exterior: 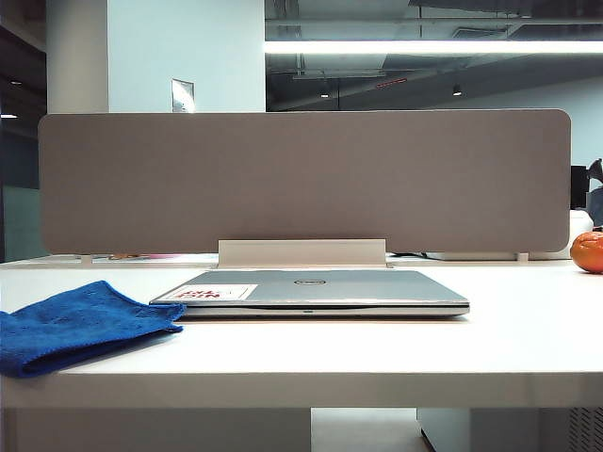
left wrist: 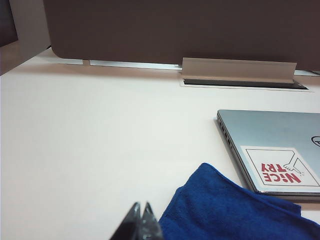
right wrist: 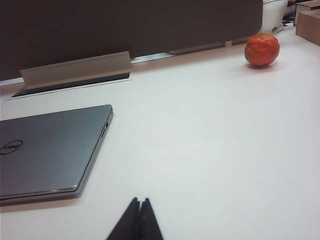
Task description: Pick up the blue rag and put it over the laptop.
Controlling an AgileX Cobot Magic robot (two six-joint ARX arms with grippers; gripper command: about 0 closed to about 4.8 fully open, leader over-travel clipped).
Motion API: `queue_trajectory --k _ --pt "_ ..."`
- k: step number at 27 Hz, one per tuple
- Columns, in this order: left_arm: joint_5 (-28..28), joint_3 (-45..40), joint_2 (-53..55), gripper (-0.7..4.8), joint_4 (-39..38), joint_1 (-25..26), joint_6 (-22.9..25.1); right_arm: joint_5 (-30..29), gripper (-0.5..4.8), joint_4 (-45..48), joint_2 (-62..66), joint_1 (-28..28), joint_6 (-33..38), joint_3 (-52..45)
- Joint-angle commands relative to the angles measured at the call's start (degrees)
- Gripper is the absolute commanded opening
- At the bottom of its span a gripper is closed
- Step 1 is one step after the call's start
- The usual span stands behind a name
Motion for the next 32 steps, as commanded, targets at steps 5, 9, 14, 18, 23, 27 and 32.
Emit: queue_trajectory --k 5,9,14,18,23,27,32 --pt "0.3 0.2 0.1 -0.06 0.7 0.1 0.2 -0.1 -0.05 0.7 -0.1 0.0 -0.2 -0.3" --pt "0.3 0.2 0.1 -0.06 0.7 0.1 0.2 -0.1 -0.05 0.9 -0.1 0.0 -0.2 -0.3" --pt "0.2 0.2 0.1 -0.06 0.7 0.1 0.2 -0.1 -0.05 1.2 -0.1 0.0 -0.1 -0.3" --pt "0.2 0.2 0.1 -0.06 0.6 0.1 0.2 -0.6 -0.05 1.2 -0.1 0.1 0.2 -0.3" --pt "0.2 0.2 0.1 -0.06 -0.7 0.1 0.2 -10.4 -0.05 1.2 -0.1 0.1 8.9 -0.3" --pt "0.2 0.2 0.1 -0.06 -1.3 0.1 0.2 -21.9 -0.05 1.2 -0.1 0.1 11.8 -0.3" --pt "0.2 0.2 0.1 -0.06 -1.5 0.1 0.2 -35.1 -0.05 1.2 -0.1 0.1 16.2 -0.3"
